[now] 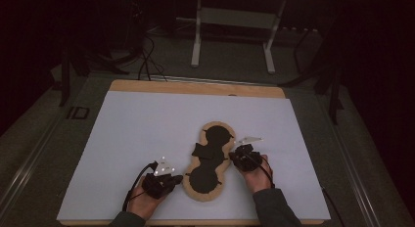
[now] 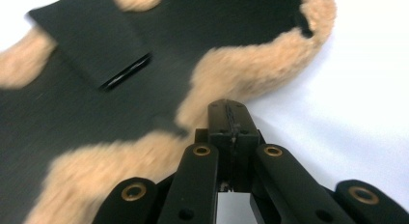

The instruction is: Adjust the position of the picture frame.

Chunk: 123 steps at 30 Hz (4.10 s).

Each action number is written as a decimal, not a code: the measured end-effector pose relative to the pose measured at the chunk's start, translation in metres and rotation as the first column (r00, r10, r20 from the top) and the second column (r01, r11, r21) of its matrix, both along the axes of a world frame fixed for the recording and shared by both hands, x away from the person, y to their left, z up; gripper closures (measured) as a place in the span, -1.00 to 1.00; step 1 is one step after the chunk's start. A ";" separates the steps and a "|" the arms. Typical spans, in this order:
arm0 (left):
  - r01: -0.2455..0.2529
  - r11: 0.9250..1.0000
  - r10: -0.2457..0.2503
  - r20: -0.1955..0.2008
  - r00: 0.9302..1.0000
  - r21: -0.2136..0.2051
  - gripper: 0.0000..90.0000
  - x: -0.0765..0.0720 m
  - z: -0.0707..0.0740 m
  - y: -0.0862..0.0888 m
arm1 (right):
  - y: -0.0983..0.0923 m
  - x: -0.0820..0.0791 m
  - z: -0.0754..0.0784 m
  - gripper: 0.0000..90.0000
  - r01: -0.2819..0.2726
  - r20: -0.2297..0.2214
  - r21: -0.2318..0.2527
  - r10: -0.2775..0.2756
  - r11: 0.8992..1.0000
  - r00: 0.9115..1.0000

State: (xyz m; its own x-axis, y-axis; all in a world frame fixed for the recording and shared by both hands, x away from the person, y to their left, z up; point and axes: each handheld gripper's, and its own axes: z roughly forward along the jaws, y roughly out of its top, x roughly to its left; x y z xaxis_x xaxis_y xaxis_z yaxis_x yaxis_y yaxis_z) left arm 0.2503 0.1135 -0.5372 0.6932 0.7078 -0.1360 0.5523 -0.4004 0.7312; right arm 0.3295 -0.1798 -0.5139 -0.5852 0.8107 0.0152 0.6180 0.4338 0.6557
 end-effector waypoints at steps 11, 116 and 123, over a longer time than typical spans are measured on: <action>-0.027 0.999 0.027 -0.004 1.000 -0.023 1.00 0.009 -0.002 -0.004 | 0.002 -0.022 0.000 1.00 -0.032 -0.038 -0.020 0.031 0.999 0.999; 0.066 0.991 -0.060 0.050 0.997 -0.118 1.00 0.007 0.008 -0.086 | -0.008 -0.003 0.025 1.00 -0.014 -0.019 0.024 0.015 1.000 1.000; -0.003 0.994 0.011 0.080 0.997 -0.106 1.00 0.022 0.023 -0.056 | -0.022 -0.025 0.022 1.00 -0.034 -0.025 0.031 0.035 0.999 0.999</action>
State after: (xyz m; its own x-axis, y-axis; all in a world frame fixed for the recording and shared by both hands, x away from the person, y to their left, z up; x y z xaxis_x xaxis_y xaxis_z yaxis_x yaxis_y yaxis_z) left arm 0.2721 0.0574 -0.5139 0.7001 0.6973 -0.1541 0.4925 -0.3152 0.8112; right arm 0.3044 -0.2017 -0.4921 -0.6118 0.7892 0.0546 0.6196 0.4351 0.6533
